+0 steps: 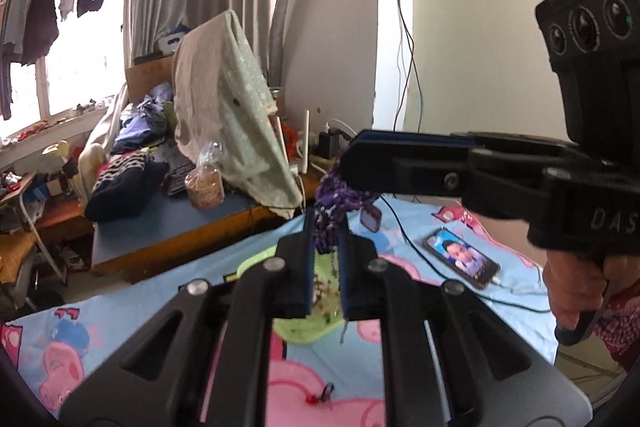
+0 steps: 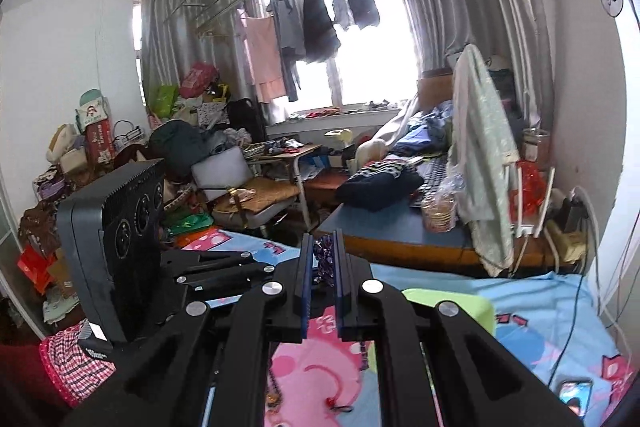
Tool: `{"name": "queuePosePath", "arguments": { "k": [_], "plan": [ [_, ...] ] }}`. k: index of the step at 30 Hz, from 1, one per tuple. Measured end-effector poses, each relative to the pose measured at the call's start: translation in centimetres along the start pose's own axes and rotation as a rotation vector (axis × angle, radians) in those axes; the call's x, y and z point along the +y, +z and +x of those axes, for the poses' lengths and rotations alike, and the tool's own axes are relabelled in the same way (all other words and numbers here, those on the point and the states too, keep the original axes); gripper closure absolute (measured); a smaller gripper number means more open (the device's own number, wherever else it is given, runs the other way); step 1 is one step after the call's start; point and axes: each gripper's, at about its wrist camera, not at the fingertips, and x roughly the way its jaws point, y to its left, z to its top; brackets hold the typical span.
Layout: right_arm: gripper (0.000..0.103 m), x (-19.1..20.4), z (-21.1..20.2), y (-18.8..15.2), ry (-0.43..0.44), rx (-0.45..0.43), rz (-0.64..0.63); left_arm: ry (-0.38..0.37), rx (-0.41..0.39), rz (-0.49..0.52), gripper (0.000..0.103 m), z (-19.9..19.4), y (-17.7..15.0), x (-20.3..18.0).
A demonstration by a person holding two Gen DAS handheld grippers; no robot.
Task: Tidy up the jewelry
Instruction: 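Lift the purple strand with the right tool and release it into the basket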
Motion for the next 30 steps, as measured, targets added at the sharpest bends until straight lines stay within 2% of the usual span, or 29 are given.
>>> {"name": "queuePosePath", "arguments": {
  "k": [5, 11, 14, 15, 16, 17, 19, 20, 22, 25, 30],
  "plan": [
    [0.103, -3.0, 1.0, -0.3, -0.047, 0.019, 0.023, -0.007, 0.032, -0.011, 0.093, 3.7, 0.7, -0.2],
    [0.103, -7.7, 3.7, -3.5, -0.077, 0.084, 0.095, -0.022, 0.135, -0.038, 0.093, 10.0, -1.0, 0.0],
    [0.103, -10.0, 5.4, -5.7, -0.098, 0.133, 0.145, -0.029, 0.223, -0.058, 0.093, 13.6, -2.8, 0.2],
    [0.103, -10.4, 5.8, -6.1, -0.11, 0.145, 0.155, -0.022, 0.257, -0.062, 0.086, 14.5, -3.4, 0.2],
    [0.103, -11.4, 6.6, -7.0, -0.123, 0.163, 0.18, -0.007, 0.297, -0.069, 0.07, 15.6, -4.0, 0.3],
    [0.103, -12.1, 7.0, -7.5, -0.132, 0.168, 0.199, 0.007, 0.318, -0.074, 0.063, 16.4, -4.4, 0.4],
    [0.101, -13.6, 7.3, -8.7, -0.152, 0.166, 0.257, 0.033, 0.34, -0.087, 0.062, 17.1, -5.5, 1.0],
    [0.095, -13.9, 7.2, -8.9, -0.152, 0.159, 0.278, 0.035, 0.344, -0.096, 0.062, 17.1, -5.8, 1.4],
    [0.094, -14.4, 6.8, -9.4, -0.146, 0.145, 0.312, 0.039, 0.336, -0.11, 0.062, 16.2, -5.9, 2.1],
    [0.094, -13.4, 5.6, -9.5, -0.123, 0.124, 0.309, 0.055, 0.286, -0.115, 0.061, 12.9, -5.7, 3.6],
    [0.094, -9.5, 4.6, -12.2, -0.05, 0.143, 0.278, 0.125, 0.193, -0.148, 0.061, 3.9, -7.4, 6.9]
  ]
}}
